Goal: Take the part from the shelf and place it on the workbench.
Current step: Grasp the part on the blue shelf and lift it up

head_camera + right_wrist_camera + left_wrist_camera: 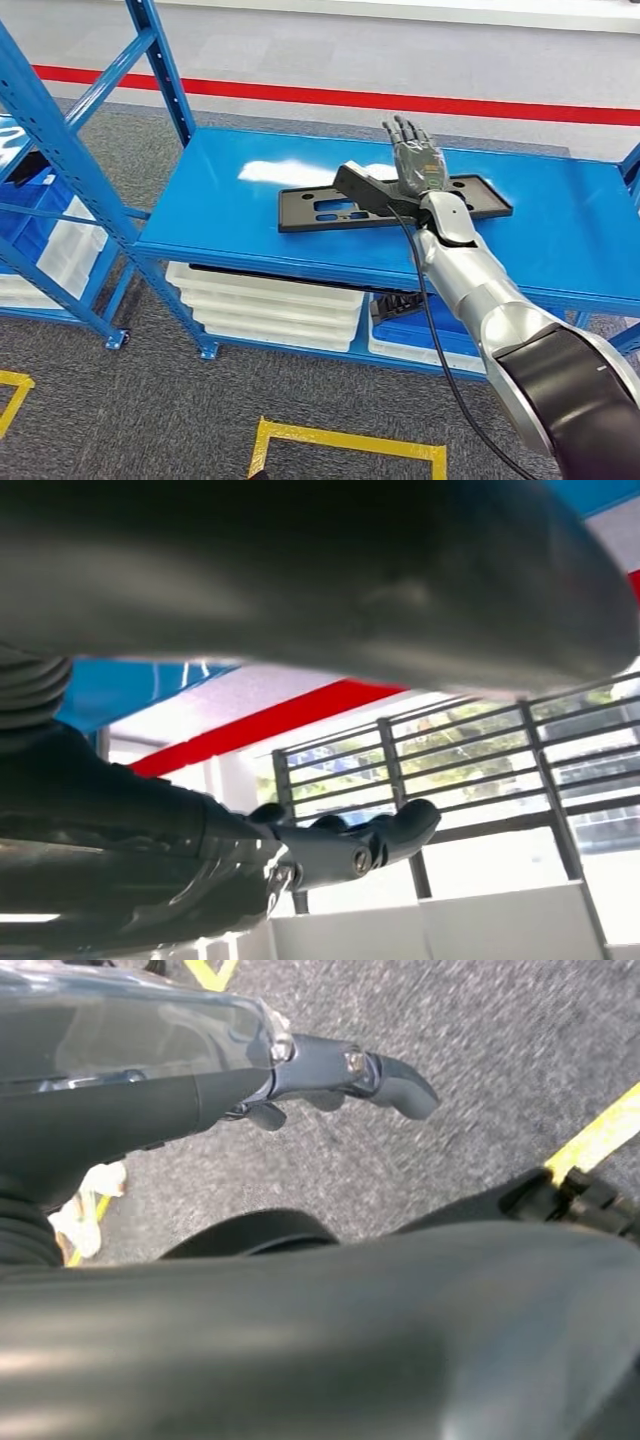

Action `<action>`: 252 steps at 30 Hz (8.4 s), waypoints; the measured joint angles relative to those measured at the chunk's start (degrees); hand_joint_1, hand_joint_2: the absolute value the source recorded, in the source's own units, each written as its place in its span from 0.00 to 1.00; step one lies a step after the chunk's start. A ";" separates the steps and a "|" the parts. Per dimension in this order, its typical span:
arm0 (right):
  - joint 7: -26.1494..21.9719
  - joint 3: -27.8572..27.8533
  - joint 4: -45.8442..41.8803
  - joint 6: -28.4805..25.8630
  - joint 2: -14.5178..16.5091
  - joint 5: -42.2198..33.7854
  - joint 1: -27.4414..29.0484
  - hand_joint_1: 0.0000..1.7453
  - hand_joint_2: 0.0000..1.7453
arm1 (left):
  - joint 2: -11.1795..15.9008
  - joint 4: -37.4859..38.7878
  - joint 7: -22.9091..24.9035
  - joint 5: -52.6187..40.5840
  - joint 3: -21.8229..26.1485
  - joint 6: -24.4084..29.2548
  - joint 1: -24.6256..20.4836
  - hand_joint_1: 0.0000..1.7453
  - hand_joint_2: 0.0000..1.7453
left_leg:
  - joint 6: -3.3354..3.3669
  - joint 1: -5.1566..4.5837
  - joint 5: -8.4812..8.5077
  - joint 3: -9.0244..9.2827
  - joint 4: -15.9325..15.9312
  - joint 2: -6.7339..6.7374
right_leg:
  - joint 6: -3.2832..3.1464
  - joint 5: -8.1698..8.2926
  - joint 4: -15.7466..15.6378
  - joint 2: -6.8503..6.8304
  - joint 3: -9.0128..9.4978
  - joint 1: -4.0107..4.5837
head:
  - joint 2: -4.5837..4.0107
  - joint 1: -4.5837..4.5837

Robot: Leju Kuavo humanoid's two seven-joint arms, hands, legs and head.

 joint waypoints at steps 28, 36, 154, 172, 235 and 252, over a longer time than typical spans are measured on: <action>0.02 0.05 -0.15 -0.50 -0.28 0.81 0.57 0.00 0.00 | 0.04 0.00 0.15 0.00 -0.02 0.01 0.11 0.00 0.50 | 0.86 0.03 0.43 0.22 -0.57 -2.68 | 0.61 -1.00 3.94 1.32 -1.39 -0.23 | 0.00 0.03; -0.04 0.07 -0.15 -0.91 -0.20 0.59 0.36 0.00 0.00 | 0.19 0.01 0.11 0.02 -0.03 0.00 0.04 0.00 1.00 | -1.21 0.34 -3.04 -3.13 5.70 -1.44 | -1.17 -0.14 -0.30 1.38 0.63 -0.58 | 0.00 -0.03; -0.28 0.09 -0.27 -1.96 -0.69 0.30 0.24 0.00 0.00 | 0.15 0.01 -1.80 0.15 -0.37 -0.02 0.04 0.00 1.00 | -0.10 0.35 0.23 0.61 -1.03 -0.23 | 0.29 1.17 -2.66 -0.18 1.41 -0.16 | 0.00 0.17; 3.70 0.09 -0.08 -1.50 -1.30 2.12 -0.05 0.00 0.00 | 0.15 0.00 -0.69 0.26 -0.25 0.00 0.09 0.00 1.00 | -0.10 0.35 0.23 0.61 -1.03 -0.23 | 0.29 1.17 -2.66 -0.18 1.40 -0.16 | 0.00 0.17; 3.72 -1.23 0.49 -3.18 -4.12 3.52 0.91 0.00 0.00 | 0.27 0.00 -0.51 1.14 -0.02 0.51 0.59 0.00 1.00 | 1.45 -0.15 0.67 0.34 -1.14 0.04 | 0.36 -6.55 10.36 -0.44 -3.86 -0.22 | 0.00 0.13; 1.85 -3.52 0.39 -3.27 -4.24 1.20 1.97 0.00 0.00 | 0.33 0.01 -0.23 0.92 -0.09 0.52 0.85 0.00 1.00 | -1.69 0.57 -7.04 -6.99 15.21 -0.20 | -1.16 0.38 -0.45 -0.14 0.36 -0.42 | 0.00 0.04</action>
